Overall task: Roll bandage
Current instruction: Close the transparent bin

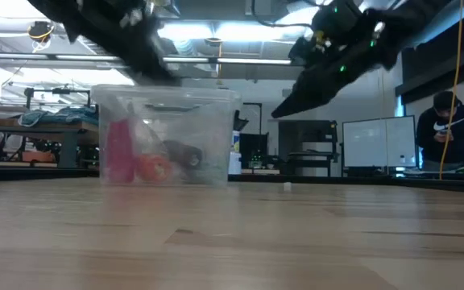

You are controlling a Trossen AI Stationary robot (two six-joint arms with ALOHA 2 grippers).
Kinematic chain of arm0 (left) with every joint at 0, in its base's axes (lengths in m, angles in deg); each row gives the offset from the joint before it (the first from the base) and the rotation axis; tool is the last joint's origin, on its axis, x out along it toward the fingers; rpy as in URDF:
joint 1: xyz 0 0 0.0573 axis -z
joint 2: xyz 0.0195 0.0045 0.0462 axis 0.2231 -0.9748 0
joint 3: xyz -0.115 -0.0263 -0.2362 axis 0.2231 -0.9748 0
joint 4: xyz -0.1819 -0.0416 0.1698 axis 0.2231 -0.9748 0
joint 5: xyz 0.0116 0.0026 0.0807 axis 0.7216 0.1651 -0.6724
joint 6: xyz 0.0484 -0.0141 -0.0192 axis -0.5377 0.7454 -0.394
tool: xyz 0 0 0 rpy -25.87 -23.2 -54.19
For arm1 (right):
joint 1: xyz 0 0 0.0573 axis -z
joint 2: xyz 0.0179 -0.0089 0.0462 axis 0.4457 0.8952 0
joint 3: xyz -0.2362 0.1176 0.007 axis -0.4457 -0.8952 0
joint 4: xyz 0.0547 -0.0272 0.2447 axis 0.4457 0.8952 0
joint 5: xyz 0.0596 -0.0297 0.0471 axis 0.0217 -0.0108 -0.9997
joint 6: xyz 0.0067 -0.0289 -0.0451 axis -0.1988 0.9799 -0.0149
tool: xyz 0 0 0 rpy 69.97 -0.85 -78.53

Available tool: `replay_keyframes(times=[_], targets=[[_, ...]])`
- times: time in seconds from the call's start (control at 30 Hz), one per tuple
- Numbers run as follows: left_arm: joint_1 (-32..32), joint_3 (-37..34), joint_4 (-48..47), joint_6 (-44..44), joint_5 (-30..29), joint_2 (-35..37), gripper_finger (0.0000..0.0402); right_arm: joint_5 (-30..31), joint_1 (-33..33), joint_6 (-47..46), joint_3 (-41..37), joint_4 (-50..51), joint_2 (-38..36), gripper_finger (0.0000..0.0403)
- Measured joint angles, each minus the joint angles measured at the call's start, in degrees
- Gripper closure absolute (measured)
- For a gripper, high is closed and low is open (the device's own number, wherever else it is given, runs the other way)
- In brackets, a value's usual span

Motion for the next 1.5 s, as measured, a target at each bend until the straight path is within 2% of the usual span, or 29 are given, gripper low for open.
replay_keyframes(times=[0.1, 0.2, 0.43, 0.63, 0.73, 0.83, 1.1, 1.27, 1.5], targets=[[0.9, 0.2, 5.9, 5.3, 3.3, 0.0, 0.0199, 0.9, 1.1, 0.7, -1.6, -10.4, 2.8, 0.0159], [2.1, -0.3, 11.0, 8.6, 3.9, -3.4, 0.0199, 2.6, 2.0, 2.5, -1.3, -14.4, 6.6, 0.0159], [3.2, -0.1, 26.9, 13.7, 4.4, -19.2, 0.0199, 5.3, 2.9, 4.2, 1.4, -14.3, 12.2, 0.0159], [3.3, 2.9, 30.4, 16.7, 5.2, -29.5, 0.0199, 5.3, 2.9, 4.4, 1.5, -14.0, 12.5, 0.0159], [3.1, 3.0, 30.2, 17.5, 5.6, -32.3, 0.0199, 5.1, 2.9, 5.0, 1.5, -13.3, 12.5, 0.0159], [2.9, 3.0, 29.7, 18.1, 6.7, -33.0, 0.0199, 5.0, 3.2, 5.4, 1.5, -12.4, 13.2, 0.0159], [2.4, 3.0, 28.0, 18.8, 9.2, -31.7, 0.0199, 0.1, 3.2, 5.2, 1.5, -15.5, 15.4, 0.0159], [2.0, 3.4, 22.0, 16.0, 17.9, -31.3, 0.0199, -6.7, 3.1, 4.7, 1.5, -17.4, 15.4, 0.0159], [3.3, 3.2, 19.2, 13.7, 27.1, -29.5, 0.0199, -14.1, 3.1, 0.4, 1.5, -19.6, 15.4, 0.0159]])
